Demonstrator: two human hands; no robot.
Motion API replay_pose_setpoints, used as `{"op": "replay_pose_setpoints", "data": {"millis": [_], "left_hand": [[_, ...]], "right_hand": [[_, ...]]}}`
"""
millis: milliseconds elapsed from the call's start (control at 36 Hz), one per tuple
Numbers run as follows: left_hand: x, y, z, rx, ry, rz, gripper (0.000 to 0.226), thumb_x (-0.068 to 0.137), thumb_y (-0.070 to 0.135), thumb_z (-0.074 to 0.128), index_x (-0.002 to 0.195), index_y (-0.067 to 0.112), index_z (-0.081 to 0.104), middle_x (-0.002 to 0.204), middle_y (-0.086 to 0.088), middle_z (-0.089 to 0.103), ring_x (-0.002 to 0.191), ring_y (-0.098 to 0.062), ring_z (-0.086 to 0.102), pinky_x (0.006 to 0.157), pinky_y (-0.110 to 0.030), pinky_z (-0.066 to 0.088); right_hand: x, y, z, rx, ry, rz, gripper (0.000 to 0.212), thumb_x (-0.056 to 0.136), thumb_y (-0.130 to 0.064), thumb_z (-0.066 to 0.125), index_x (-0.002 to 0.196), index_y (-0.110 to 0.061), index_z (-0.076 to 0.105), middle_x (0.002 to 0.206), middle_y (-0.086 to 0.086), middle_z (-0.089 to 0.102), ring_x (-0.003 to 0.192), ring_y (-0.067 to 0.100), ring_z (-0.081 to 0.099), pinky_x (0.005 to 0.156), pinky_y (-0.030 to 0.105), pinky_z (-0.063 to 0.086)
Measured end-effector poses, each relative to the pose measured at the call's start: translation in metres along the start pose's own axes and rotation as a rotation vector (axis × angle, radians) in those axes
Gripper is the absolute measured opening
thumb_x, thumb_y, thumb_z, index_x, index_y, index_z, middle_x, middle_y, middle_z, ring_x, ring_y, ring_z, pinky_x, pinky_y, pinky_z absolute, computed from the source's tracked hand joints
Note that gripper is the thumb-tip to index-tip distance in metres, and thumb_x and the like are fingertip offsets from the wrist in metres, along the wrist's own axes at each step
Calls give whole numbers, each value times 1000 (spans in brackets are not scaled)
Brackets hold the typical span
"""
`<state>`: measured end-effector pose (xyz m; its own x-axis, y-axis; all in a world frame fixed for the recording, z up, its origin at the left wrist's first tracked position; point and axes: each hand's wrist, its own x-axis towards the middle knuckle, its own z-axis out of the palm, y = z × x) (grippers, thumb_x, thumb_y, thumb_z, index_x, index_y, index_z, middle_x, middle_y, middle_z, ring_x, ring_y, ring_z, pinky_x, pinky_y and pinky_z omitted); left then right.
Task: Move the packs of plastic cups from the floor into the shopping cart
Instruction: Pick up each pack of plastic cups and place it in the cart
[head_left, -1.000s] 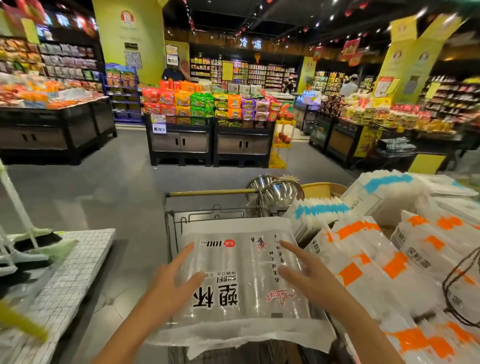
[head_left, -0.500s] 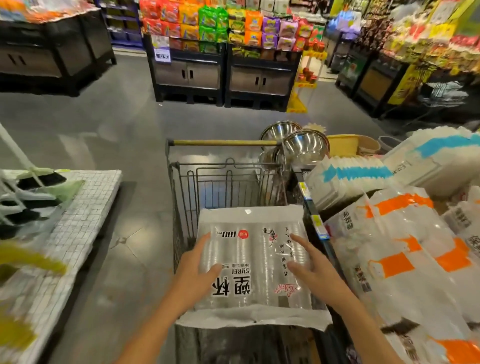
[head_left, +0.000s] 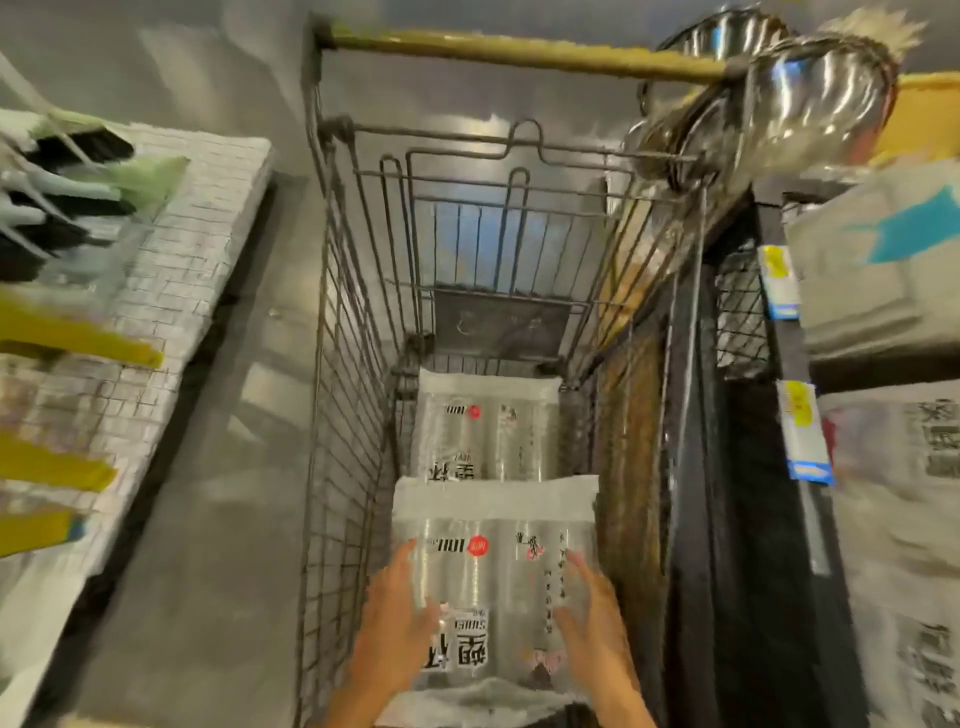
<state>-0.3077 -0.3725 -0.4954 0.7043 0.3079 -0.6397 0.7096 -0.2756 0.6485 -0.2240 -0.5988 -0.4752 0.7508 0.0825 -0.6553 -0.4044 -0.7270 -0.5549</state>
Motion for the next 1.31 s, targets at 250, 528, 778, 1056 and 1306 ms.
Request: {"op": "replay_pose_setpoints", "data": {"millis": [250, 528, 778, 1056, 1306], "left_hand": [[39, -76, 37, 61, -25, -151, 96, 81, 6, 70, 141, 50, 8, 151, 12, 18, 133, -21, 39, 110, -42, 35], [61, -97, 48, 133, -96, -207, 92, 86, 12, 67, 147, 43, 5, 160, 6, 14, 140, -26, 35, 113, -48, 30], [56, -30, 9, 415, -73, -211, 69, 90, 32, 59, 143, 47, 17, 158, -5, 22, 138, -30, 38, 109, -50, 39], [8, 178, -101, 478, 113, 195, 37, 93, 23, 57, 130, 22, 55, 115, -3, 62, 94, -15, 60, 79, -25, 44], [-96, 280, -200, 533, 415, 341, 44, 96, 36, 51, 139, 27, 48, 140, 1, 50, 123, -18, 51, 97, -30, 40]], "right_hand": [[51, 61, 72, -61, -52, 10, 66, 94, 5, 61, 152, -20, 43, 153, -9, 32, 150, 16, 29, 127, 25, 16], [67, 104, 105, -147, 95, 51, 73, 72, 2, 84, 131, -22, 48, 137, 8, 40, 121, 10, 37, 109, 33, 30], [65, 38, 58, -242, -143, 141, 54, 97, -15, 63, 146, -22, 43, 156, 6, 29, 140, 24, 43, 115, 36, 38], [39, -167, -81, -512, -39, -325, 44, 100, -26, 55, 144, -23, 50, 135, 7, 60, 121, 28, 61, 97, 41, 52], [-44, -320, -160, -781, 106, -733, 38, 104, -32, 49, 139, -19, 52, 130, 6, 60, 115, 29, 61, 94, 43, 54]]}}
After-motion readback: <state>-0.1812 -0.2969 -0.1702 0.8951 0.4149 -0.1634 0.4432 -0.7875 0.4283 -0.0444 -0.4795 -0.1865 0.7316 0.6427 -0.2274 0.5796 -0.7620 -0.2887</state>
